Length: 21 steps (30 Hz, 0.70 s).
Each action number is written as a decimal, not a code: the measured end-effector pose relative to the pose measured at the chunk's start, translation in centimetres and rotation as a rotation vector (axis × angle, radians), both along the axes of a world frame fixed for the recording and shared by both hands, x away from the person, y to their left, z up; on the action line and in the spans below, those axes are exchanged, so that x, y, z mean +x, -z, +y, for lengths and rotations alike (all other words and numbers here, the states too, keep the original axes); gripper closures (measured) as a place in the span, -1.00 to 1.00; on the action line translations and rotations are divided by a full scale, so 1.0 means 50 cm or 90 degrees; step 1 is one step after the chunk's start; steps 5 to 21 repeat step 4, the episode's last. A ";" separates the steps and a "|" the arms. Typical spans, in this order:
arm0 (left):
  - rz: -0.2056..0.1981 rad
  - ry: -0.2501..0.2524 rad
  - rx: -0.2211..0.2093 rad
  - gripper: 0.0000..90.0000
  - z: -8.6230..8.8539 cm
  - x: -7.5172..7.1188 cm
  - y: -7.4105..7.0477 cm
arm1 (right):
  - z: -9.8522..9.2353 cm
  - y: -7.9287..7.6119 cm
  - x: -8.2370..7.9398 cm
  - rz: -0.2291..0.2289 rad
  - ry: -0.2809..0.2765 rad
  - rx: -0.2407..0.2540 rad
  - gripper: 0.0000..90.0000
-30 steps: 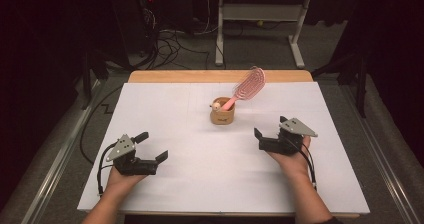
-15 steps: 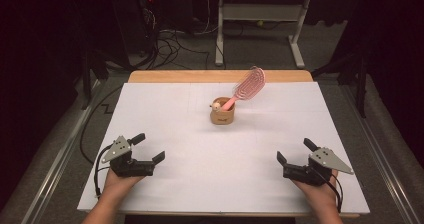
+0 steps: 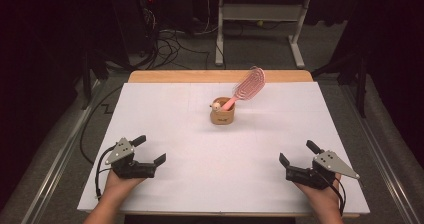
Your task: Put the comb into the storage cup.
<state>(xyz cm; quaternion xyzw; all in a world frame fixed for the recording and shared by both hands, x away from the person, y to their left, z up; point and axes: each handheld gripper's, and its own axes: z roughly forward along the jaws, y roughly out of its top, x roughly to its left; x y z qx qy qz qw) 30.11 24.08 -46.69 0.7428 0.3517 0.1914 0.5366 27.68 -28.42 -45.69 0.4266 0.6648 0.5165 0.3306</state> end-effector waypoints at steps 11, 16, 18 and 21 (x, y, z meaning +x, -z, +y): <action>-0.007 -0.006 -0.004 -1.00 0.001 -0.001 -0.002 | 0.000 -0.002 -0.003 -0.001 0.003 0.000 -0.99; -0.007 -0.006 -0.004 -1.00 0.001 -0.001 -0.002 | 0.000 -0.002 -0.003 -0.001 0.003 0.000 -0.99; -0.007 -0.006 -0.004 -1.00 0.001 -0.001 -0.002 | 0.000 -0.002 -0.003 -0.001 0.003 0.000 -0.99; -0.007 -0.006 -0.004 -1.00 0.001 -0.001 -0.002 | 0.000 -0.002 -0.003 -0.001 0.003 0.000 -0.99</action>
